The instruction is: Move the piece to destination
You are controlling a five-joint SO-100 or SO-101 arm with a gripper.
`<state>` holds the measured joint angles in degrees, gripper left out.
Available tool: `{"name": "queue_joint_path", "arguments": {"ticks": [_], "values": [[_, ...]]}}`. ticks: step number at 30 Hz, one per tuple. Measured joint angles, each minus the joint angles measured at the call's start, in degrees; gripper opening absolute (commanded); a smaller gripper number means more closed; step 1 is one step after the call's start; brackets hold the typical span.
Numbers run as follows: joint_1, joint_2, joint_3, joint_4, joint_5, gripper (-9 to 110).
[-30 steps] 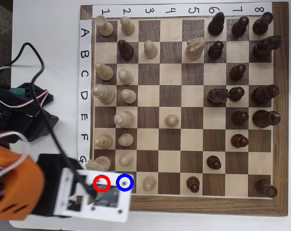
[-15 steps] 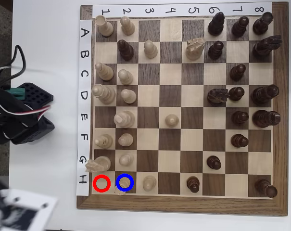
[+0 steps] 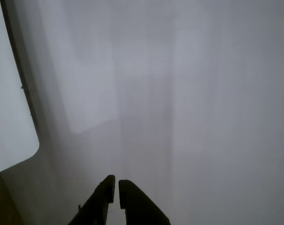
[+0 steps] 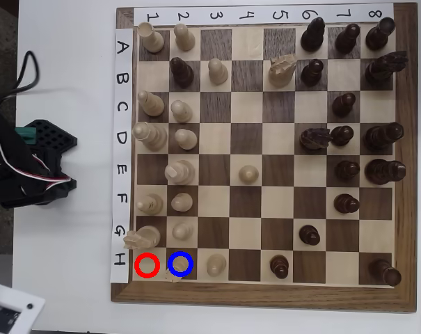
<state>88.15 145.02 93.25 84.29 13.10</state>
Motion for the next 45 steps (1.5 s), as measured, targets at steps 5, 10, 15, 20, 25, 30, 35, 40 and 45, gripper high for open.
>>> {"name": "queue_joint_path", "arguments": {"ticks": [5, 10, 15, 20, 25, 30, 35, 40, 45], "values": [[3.43, 5.54, 11.69, -5.10, -3.96, 0], [6.59, 12.30, 24.70, -10.72, -7.65, 0], [8.09, 20.74, 41.75, -19.78, -10.37, 0], [8.09, 26.19, 53.70, -25.05, -10.46, 0], [7.12, 30.67, 62.40, -28.30, -10.46, 0], [8.17, 33.57, 69.08, -31.03, -10.46, 0], [8.79, 37.00, 75.59, -33.75, -11.07, 0], [9.14, 41.04, 79.54, -33.66, -11.69, 0], [8.88, 46.23, 82.27, -31.73, -12.30, 0]]}}
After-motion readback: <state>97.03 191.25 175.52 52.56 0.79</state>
